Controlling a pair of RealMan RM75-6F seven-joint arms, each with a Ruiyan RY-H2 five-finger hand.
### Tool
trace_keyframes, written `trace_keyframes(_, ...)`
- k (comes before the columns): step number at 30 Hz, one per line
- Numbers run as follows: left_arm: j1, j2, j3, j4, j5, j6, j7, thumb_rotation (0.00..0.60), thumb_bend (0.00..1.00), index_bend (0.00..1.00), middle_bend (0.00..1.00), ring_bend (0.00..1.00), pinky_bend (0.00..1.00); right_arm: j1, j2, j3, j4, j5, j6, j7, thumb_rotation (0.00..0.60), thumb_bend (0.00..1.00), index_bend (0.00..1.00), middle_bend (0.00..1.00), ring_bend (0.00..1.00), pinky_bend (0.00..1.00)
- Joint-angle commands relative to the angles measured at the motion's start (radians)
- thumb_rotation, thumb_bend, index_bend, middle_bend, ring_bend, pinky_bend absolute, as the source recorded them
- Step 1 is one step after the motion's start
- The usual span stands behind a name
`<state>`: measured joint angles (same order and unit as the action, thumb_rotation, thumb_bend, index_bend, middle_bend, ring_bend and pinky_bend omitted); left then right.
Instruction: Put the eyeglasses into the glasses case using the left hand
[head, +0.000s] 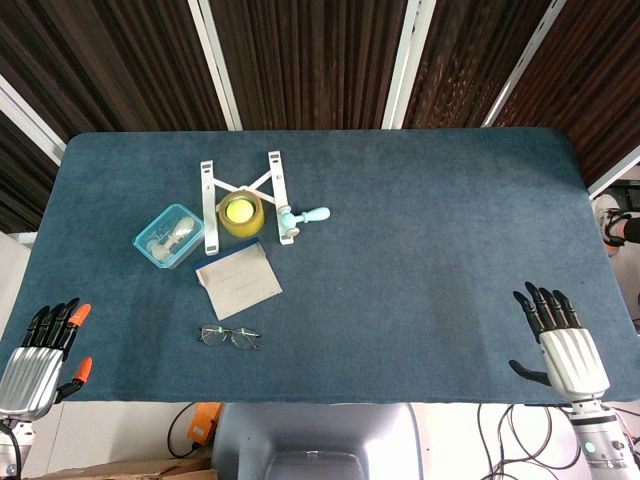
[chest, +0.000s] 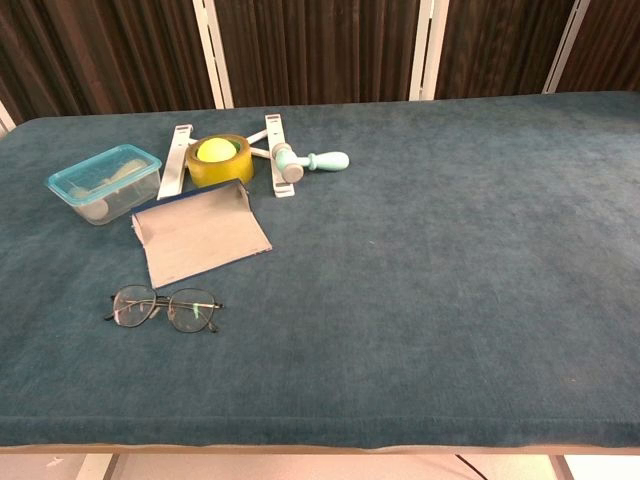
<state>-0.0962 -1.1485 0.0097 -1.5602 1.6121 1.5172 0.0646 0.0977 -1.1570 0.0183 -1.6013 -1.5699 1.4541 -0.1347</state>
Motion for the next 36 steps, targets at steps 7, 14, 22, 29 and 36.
trace_keyframes(7,-0.038,-0.050,0.005,0.036,0.055,-0.025,-0.033,0.600,0.41,0.00,0.00,0.00,0.03,-0.002,0.006,-0.006,-0.004,-0.006,0.001,0.004,0.600,0.18,0.00,0.00,0.00,0.00)
trace_keyframes(14,-0.111,-0.232,-0.012,0.199,0.125,-0.035,-0.117,0.600,0.41,0.13,0.00,0.00,0.03,-0.009,0.011,-0.003,-0.005,0.002,0.009,0.004,0.600,0.18,0.00,0.00,0.00,0.00)
trace_keyframes(22,-0.179,-0.366,-0.031,0.231,0.115,-0.107,-0.072,0.600,0.41,0.25,0.00,0.00,0.03,-0.003,0.006,0.001,-0.002,0.018,-0.008,-0.005,0.600,0.18,0.00,0.00,0.00,0.00)
trace_keyframes(29,-0.222,-0.428,-0.046,0.198,0.036,-0.226,0.074,0.600,0.41,0.28,0.00,0.00,0.02,0.003,0.007,0.006,-0.001,0.033,-0.022,-0.005,0.600,0.18,0.00,0.00,0.00,0.00)
trace_keyframes(36,-0.250,-0.483,-0.068,0.197,-0.052,-0.300,0.155,0.600,0.39,0.34,0.00,0.00,0.02,0.005,0.013,0.007,-0.002,0.033,-0.025,0.013,0.600,0.18,0.00,0.00,0.00,0.00)
